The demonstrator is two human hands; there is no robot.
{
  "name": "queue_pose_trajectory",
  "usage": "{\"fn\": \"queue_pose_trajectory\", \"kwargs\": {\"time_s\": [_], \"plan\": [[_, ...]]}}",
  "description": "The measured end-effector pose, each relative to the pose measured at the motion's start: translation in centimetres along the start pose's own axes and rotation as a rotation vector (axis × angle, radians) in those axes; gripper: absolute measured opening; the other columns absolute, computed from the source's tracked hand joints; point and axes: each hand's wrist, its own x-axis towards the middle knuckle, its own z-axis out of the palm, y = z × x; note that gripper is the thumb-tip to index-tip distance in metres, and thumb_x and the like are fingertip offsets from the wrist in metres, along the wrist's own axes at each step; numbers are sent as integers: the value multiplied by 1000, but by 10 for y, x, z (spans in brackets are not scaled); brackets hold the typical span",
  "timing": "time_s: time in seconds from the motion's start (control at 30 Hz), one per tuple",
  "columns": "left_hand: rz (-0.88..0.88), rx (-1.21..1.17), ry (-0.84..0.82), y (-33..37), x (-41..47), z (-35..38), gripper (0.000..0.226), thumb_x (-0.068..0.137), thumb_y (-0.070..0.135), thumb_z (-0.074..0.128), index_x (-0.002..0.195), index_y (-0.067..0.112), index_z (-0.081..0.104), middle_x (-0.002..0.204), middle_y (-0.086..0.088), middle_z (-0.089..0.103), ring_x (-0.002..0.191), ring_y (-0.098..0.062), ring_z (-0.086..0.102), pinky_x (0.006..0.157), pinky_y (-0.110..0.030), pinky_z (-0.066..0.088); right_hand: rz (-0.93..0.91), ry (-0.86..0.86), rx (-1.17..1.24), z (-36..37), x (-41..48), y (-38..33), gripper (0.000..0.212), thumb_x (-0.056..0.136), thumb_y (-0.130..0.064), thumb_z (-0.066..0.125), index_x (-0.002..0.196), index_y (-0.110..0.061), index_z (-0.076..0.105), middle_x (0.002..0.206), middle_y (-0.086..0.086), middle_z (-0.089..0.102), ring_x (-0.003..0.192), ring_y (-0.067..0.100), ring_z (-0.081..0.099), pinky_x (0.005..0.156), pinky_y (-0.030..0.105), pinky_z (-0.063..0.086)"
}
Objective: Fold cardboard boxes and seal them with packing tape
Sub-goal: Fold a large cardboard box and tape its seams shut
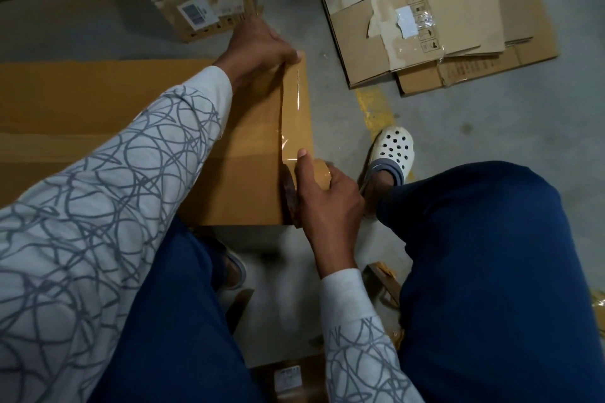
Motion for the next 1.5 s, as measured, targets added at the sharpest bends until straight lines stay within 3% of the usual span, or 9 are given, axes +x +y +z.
{"fn": "queue_pose_trajectory", "kwargs": {"time_s": [0.1,0.23,0.4,0.6,0.77,0.97,1.1,1.27,1.5], "plan": [[-38,-72,5,-3,3,1,25,81,30,81,101,16,79,102,0,73,92,-7,61,73,-20,47,2,1,19,-2,5,-1,58,89,-73,47,85,-21,71,82,-1,71,79,21,66,72,37,55],[-16,-123,-11,-8,1,0,24,80,35,85,96,17,80,92,7,73,91,-5,65,87,-28,56,-20,-25,-34,-2,7,1,57,89,-72,48,80,-20,68,79,0,70,78,22,66,72,36,55],[-14,-110,28,-12,-2,-1,34,73,42,88,103,29,76,111,4,69,100,-11,66,91,-34,56,-67,-51,-162,2,4,-1,63,87,-76,43,80,-19,69,80,5,70,77,28,65,72,44,57],[38,-29,52,-13,-7,1,21,76,43,85,90,31,75,104,9,68,99,-12,64,93,-44,56,-56,-103,-183,-8,3,-3,56,92,-69,47,68,-21,61,74,2,68,72,25,65,69,37,55],[28,10,73,-10,-9,3,18,79,43,83,88,30,74,94,11,68,96,-11,64,94,-43,55,-21,-150,-252,-6,-1,6,70,86,-79,39,81,-16,70,81,5,70,77,27,66,69,37,55],[18,23,83,-10,-9,4,24,80,45,82,91,25,76,93,9,69,95,-11,63,93,-41,55,30,-201,-349,-16,-10,15,71,88,-82,36,86,-18,67,88,6,68,82,28,65,70,36,52],[18,15,54,-12,-8,3,24,80,44,82,92,24,75,92,10,68,95,-11,63,93,-44,55,73,-253,-433,-21,-19,20,81,87,-87,28,98,-17,67,100,9,68,90,29,64,79,39,53],[28,21,42,-11,-11,1,24,79,44,82,92,26,75,96,8,69,99,-13,63,95,-45,55,95,-226,-462,-23,-24,18,85,85,-89,24,99,-17,66,102,9,67,93,31,63,81,40,52],[87,30,82,-10,-14,1,14,81,39,82,87,33,70,98,12,68,103,-12,63,94,-43,54,61,-184,-449,-20,-25,14,71,91,-82,30,86,-20,65,92,3,67,83,24,61,68,33,42]]}}
